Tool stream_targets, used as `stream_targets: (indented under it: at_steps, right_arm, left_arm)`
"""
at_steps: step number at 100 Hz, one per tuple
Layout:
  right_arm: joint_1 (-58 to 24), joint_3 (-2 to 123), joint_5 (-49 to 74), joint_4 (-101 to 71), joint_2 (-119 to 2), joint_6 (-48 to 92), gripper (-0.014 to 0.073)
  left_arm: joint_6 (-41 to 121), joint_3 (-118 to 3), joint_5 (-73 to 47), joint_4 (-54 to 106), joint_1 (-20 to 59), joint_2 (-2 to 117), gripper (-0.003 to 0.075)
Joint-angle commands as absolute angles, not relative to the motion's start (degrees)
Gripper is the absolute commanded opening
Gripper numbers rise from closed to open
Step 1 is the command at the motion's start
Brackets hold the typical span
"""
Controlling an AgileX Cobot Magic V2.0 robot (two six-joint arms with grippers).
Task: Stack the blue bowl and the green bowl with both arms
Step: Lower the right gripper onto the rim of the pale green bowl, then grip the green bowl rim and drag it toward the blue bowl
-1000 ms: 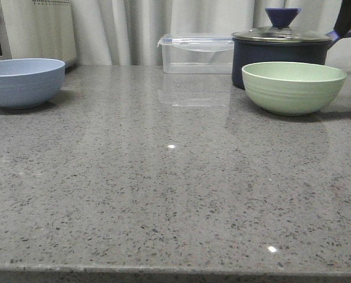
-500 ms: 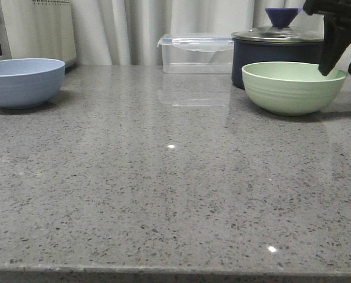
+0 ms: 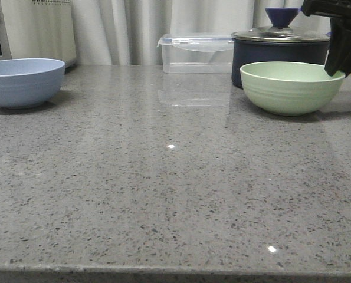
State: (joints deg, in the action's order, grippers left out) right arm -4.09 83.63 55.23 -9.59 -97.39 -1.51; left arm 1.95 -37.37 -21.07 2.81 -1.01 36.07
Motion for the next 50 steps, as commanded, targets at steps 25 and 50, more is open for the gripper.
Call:
stream_targets:
  at_steps: [25,50]
  right_arm:
    - [-4.04,85.43,53.55,-10.06,-94.89,-1.7,-0.0071]
    - [-4.04,85.89,53.73,-10.44,-94.04,-1.7,-0.0078]
  left_arm:
    - [1.77,-39.46,-16.49,3.21,-0.55,36.24,0.0314]
    - [1.77,-39.46,-16.49,3.21,-0.55,36.24,0.0314]
